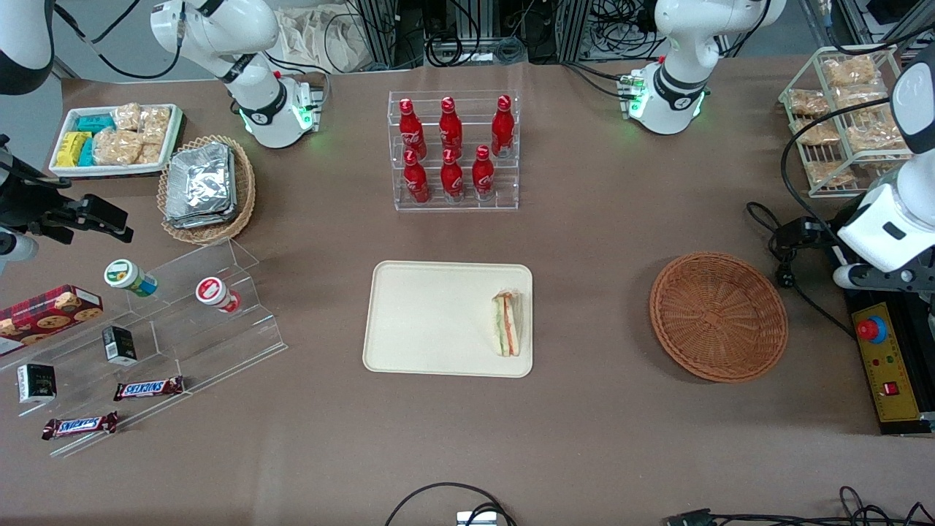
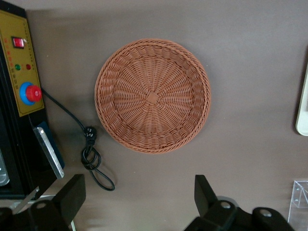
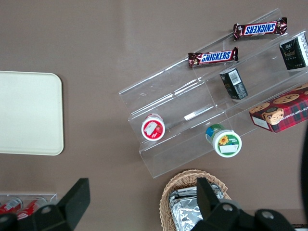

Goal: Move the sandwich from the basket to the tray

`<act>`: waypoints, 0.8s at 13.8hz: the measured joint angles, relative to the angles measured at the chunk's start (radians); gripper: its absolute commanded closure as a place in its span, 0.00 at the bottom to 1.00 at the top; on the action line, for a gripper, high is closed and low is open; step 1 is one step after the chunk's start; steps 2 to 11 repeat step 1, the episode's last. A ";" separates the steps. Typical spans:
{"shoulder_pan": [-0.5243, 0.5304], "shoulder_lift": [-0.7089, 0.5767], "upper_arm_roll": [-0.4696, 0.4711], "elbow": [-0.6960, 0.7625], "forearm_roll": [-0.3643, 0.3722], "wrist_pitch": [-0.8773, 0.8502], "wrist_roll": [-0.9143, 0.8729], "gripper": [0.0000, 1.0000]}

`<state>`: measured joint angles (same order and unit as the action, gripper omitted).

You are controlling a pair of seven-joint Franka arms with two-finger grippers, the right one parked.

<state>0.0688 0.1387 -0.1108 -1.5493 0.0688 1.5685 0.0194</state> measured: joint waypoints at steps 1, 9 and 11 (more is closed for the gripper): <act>-0.008 0.000 0.001 0.002 0.000 -0.001 -0.014 0.00; -0.008 0.000 0.001 0.002 0.000 -0.001 -0.014 0.00; -0.008 0.000 0.001 0.002 0.000 -0.001 -0.014 0.00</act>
